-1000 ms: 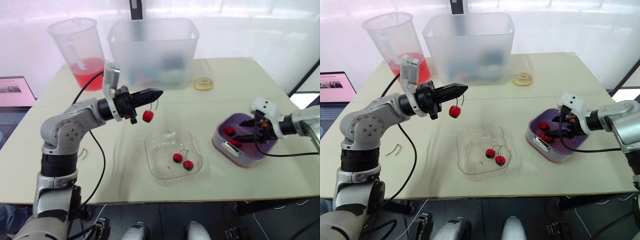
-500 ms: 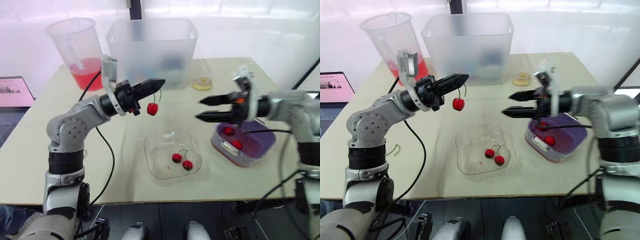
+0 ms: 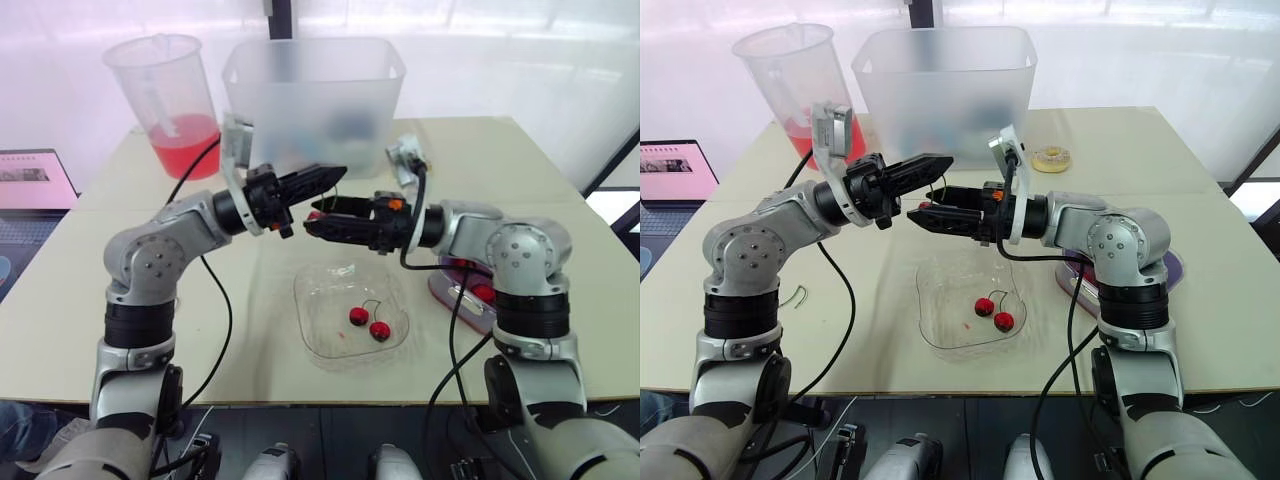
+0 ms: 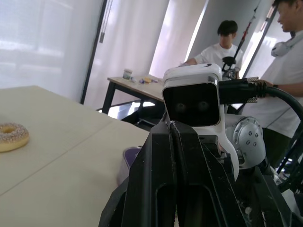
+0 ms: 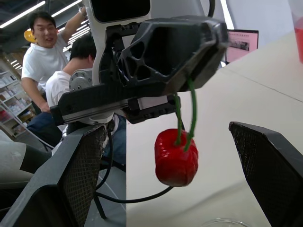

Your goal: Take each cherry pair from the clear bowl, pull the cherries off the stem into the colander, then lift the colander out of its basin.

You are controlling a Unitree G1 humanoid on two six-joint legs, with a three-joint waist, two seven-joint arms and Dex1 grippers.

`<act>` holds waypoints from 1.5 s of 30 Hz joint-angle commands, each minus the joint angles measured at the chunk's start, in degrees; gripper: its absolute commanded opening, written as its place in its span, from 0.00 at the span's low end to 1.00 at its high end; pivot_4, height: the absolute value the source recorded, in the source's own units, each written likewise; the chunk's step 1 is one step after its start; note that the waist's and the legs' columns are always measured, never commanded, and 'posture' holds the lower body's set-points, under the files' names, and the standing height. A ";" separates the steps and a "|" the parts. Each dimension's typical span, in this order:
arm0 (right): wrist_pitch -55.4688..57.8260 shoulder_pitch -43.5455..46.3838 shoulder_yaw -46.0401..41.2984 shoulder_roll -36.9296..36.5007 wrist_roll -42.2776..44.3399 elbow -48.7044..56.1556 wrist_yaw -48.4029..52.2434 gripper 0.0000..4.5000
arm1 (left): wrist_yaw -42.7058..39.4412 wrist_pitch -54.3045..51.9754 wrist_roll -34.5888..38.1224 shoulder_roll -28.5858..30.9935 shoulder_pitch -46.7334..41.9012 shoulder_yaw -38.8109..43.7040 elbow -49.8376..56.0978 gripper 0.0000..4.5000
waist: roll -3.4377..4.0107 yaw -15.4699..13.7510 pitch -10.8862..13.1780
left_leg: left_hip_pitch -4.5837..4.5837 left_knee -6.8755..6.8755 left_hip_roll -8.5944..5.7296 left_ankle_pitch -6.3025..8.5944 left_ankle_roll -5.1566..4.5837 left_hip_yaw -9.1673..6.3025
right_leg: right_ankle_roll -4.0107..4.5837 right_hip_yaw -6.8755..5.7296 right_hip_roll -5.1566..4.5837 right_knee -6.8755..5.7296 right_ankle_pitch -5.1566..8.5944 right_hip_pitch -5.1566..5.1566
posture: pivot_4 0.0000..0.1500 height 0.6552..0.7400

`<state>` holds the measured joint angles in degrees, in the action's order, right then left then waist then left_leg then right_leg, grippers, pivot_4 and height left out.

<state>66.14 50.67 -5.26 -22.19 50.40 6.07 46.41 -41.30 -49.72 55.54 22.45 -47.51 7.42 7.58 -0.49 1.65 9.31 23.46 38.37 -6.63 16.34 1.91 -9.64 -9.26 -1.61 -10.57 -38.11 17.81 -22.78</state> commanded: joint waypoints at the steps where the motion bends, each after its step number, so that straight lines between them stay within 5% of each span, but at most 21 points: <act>1: -0.59 0.23 0.13 0.44 1.08 1.28 -0.63 0.80 | -0.38 0.72 -0.03 0.51 -0.94 0.34 1.60 0.00 | 0.00 0.25 0.00 | 0.00 0.00 0.00 0.00 0.00 0.00 | 0.00 0.00 0.00 0.00 0.00 0.00 | 1.00 1.00; 7: -1.92 -0.46 1.94 0.07 0.02 0.17 0.66 0.13 | -0.41 0.94 -0.84 0.34 -0.67 -0.51 1.80 0.00 | 0.00 0.90 0.00 | 0.00 -0.02 0.01 0.00 0.00 -0.01 | 0.00 0.00 0.01 -0.01 0.00 0.00 | 1.00 1.00; 9: -2.61 -0.33 2.12 -0.14 -0.36 -0.79 1.04 0.00 | -0.32 0.89 -0.95 0.31 -0.66 -0.49 1.64 0.00 | 0.00 0.89 0.00 | 0.00 -0.02 0.01 0.00 0.00 -0.01 | 0.00 0.00 0.01 -0.01 0.00 -0.01 | 1.00 1.00; 30: -4.28 -2.89 14.52 -13.84 -7.12 -0.30 14.68 0.00 | 0.68 2.69 -1.70 4.59 -0.93 4.49 -0.66 0.00 | -0.01 0.70 0.00 | 0.00 -0.03 -0.01 0.00 0.00 -0.02 | 0.00 -0.01 0.00 0.00 0.00 -0.01 | 1.00 1.00; 36: -10.02 4.33 10.80 -30.39 -12.74 -13.87 25.03 0.00 | -1.35 2.83 -2.28 11.67 2.10 7.82 -0.78 0.00 | 0.00 0.70 0.00 | 0.00 -0.07 -0.04 0.00 0.00 0.00 | 0.00 -0.02 -0.02 0.05 0.00 -0.02 | 1.00 1.00; 40: -20.67 7.43 14.71 -39.49 -24.69 -25.72 29.77 0.00 | -2.46 3.68 -3.27 15.93 5.73 10.62 -0.68 0.00 | -0.01 0.88 0.00 | -0.02 -0.13 0.02 0.00 0.00 0.05 | -0.01 -0.03 0.02 0.08 0.01 -0.04 | 1.00 1.00; 45: -28.57 5.11 18.70 -43.49 -34.34 -32.58 33.06 0.00 | -4.97 4.95 -4.59 20.90 11.00 13.02 -0.94 0.00 | 0.02 0.98 0.01 | -0.02 -0.17 0.04 0.00 0.00 0.15 | -0.01 0.02 0.01 0.08 0.01 -0.16 | 1.00 1.00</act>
<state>40.49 55.93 12.86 -65.44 18.76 -26.14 78.41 -45.07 -45.83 50.64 42.49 -36.99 18.94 4.81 -0.48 2.62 9.32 23.45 38.19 -6.56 16.34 1.91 -9.48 -9.28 -1.59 -10.54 -38.03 17.82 -22.93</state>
